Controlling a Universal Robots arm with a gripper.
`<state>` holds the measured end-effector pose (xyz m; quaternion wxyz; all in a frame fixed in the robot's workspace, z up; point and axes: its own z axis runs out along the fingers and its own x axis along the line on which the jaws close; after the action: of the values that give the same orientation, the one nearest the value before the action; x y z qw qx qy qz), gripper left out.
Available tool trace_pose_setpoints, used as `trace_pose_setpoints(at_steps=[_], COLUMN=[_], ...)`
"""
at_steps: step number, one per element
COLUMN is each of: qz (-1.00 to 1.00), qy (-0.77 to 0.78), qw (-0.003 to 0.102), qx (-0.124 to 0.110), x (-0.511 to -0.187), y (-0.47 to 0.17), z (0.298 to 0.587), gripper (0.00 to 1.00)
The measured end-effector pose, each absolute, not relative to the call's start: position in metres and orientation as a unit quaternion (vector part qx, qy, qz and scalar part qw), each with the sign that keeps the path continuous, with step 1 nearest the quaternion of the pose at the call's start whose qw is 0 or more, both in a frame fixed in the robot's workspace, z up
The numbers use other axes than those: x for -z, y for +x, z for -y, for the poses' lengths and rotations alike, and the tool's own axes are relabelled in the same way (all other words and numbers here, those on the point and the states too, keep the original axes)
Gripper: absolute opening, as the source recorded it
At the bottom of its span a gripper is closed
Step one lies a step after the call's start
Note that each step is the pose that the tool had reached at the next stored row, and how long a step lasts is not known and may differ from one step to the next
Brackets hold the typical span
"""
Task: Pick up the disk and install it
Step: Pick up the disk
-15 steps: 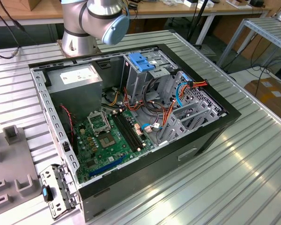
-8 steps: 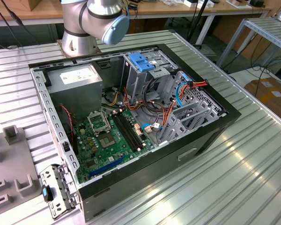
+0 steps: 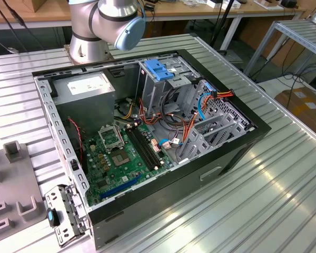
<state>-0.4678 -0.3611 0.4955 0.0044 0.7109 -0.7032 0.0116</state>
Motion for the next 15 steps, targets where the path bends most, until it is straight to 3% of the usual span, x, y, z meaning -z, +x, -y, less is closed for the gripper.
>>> trace_pose_setpoints(at_steps=[15], qz=[0.703], qy=[0.711], qw=[0.004], qx=[-0.012], x=[-0.529], y=[-0.468], z=[0.361], gripper=[0.37])
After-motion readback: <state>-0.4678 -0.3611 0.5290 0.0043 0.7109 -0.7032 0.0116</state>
